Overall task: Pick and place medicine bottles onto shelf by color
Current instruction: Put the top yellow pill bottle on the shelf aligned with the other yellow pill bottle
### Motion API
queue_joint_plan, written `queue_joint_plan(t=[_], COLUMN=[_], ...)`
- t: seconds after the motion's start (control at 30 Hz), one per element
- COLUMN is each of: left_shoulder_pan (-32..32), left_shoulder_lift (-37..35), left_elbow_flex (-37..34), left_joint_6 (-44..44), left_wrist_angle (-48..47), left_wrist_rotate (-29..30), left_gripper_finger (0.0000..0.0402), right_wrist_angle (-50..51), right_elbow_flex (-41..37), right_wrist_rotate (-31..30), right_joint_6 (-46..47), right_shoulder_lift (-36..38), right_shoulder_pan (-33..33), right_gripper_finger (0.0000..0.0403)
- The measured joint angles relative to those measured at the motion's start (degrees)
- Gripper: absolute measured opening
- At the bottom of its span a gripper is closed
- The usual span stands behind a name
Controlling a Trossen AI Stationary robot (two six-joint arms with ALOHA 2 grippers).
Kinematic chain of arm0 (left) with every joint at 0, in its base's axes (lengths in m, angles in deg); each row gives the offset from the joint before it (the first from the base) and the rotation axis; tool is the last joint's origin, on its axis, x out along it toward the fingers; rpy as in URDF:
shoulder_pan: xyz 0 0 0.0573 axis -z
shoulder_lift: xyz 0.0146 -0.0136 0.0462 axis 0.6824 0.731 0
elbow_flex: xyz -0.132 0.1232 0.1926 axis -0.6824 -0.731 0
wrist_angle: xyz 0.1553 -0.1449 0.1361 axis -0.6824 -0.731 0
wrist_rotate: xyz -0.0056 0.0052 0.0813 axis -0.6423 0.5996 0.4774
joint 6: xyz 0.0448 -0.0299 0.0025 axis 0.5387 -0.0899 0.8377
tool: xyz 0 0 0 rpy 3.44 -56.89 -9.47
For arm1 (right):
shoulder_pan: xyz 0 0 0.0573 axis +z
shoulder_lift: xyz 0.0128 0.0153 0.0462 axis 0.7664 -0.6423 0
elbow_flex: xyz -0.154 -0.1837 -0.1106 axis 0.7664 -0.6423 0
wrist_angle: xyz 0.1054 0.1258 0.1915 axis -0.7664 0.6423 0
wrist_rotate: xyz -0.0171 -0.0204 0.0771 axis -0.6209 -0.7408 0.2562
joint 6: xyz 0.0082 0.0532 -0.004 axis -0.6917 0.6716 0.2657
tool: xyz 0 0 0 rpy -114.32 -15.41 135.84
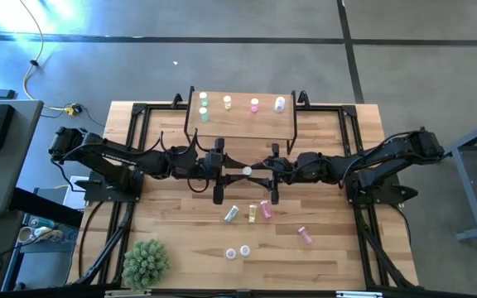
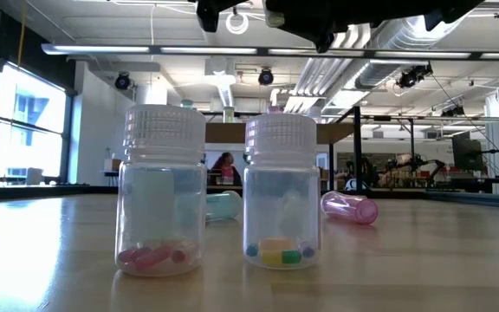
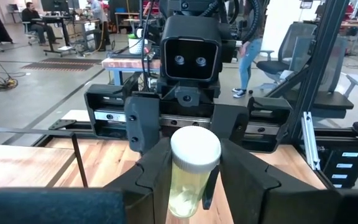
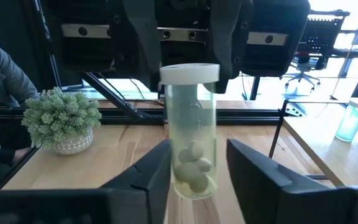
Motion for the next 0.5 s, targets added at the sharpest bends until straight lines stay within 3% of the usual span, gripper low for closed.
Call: queue_joint_plan(t=[0.23, 0.5], left_shoulder_pan=[-0.02, -0.36], left_shoulder_lift=[-0.02, 0.0], left_elbow_flex=[0.01, -0.07], left_joint_6=[0.02, 1.46], left_wrist_angle=[-0.99, -3.3], left_wrist_rotate=[0.57, 6.03], left_gripper_finger=[0.011, 0.011], right_wrist_angle=[0.92, 3.55], right_elbow_flex=[0.0, 0.0], right_wrist_rotate=[-3.28, -4.09], right_joint_6=[-0.02, -0.01], right_shoulder_lift=[0.06, 2.97], right_shoulder_pan=[-0.02, -0.07], right_gripper_finger=[0.0219, 0.0234])
